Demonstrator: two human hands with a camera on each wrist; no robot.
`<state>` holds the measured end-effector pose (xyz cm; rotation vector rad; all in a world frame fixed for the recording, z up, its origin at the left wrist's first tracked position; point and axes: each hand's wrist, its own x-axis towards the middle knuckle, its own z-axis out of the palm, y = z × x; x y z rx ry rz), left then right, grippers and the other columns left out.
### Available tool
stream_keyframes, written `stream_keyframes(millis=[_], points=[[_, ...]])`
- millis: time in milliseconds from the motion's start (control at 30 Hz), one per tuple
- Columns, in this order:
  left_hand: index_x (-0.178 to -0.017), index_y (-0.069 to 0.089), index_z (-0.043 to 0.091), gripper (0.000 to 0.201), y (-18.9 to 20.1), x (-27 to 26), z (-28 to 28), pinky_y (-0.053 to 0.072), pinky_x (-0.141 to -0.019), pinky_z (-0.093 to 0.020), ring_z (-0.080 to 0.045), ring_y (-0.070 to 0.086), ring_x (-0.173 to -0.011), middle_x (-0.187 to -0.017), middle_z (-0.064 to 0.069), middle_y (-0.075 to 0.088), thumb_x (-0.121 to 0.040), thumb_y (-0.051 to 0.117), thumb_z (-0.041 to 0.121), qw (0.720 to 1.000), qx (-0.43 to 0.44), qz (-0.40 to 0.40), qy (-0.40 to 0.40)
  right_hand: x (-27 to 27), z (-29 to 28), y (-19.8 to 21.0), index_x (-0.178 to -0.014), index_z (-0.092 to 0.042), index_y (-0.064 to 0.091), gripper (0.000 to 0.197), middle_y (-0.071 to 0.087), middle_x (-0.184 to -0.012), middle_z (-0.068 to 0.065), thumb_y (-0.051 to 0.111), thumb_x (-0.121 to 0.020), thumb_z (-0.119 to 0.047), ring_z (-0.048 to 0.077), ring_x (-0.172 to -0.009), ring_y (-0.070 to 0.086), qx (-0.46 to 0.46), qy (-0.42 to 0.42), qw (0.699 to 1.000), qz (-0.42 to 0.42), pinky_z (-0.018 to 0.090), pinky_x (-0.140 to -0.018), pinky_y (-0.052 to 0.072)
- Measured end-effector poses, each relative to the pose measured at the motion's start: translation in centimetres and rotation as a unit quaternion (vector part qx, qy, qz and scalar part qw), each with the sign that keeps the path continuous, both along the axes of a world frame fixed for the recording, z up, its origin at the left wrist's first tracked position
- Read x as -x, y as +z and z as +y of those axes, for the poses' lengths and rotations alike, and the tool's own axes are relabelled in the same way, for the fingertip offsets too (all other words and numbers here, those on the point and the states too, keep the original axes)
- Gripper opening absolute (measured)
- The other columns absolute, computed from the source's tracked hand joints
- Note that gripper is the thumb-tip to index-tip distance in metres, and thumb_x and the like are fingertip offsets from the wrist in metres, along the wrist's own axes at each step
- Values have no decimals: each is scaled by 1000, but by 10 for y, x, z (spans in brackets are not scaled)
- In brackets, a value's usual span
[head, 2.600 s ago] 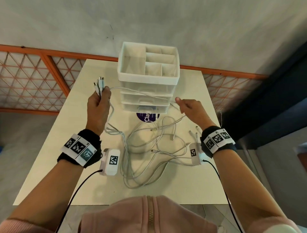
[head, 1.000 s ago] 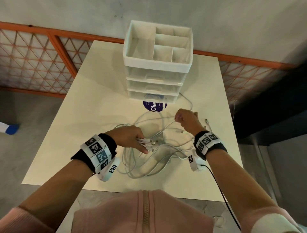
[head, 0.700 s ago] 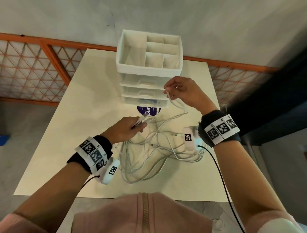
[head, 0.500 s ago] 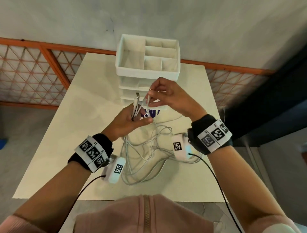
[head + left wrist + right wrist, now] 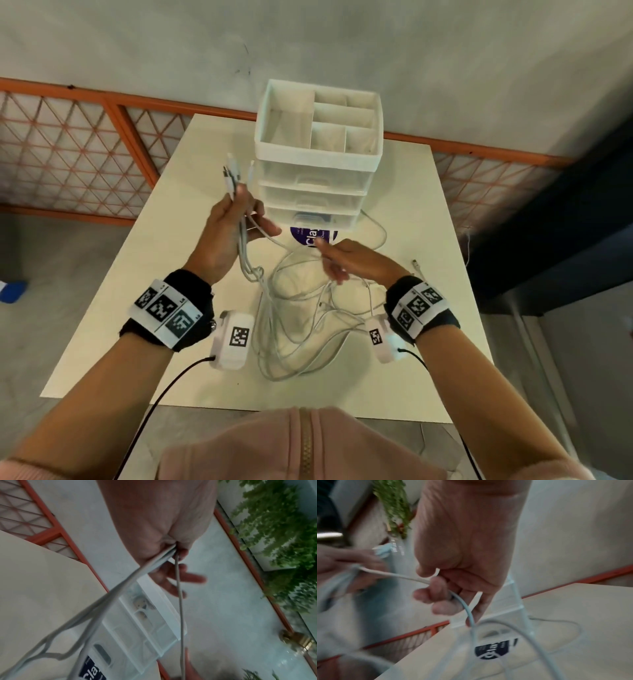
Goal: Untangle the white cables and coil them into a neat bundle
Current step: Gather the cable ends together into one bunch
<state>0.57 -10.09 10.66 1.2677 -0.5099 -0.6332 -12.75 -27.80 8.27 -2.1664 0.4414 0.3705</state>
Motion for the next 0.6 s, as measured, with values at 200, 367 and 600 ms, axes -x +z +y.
stream_keyframes(millis=[200,367,600], points=[[-64,26,20,42,-3,-15,14,15,-41,-16,-4,15,-39,-51,10,17,-103,31,33,998,-20,-12,61,15,-62,-10,-51,-16,52,53,58,-58,-2,44,-98,-39,8,-59,53,101,-176,974,-99,26,-72,37],[-61,42,14,42,-12,-12,15,25,-46,-25,-5,26,-38,-42,11,33,-96,51,35,963,-176,-191,67,14,-66,18,-64,-16,51,37,51,-64,-2,51,-96,-34,10,-63,48,51,-170,965,-195,31,-72,43],[-64,57,15,30,-4,17,-7,19,-47,-17,-6,22,-44,-50,10,28,-67,77,37,964,-155,-215,-33,-16,1,81,-72,-7,67,29,60,-65,16,69,-85,-33,13,-58,44,36,-11,966,-254,23,-59,35]])
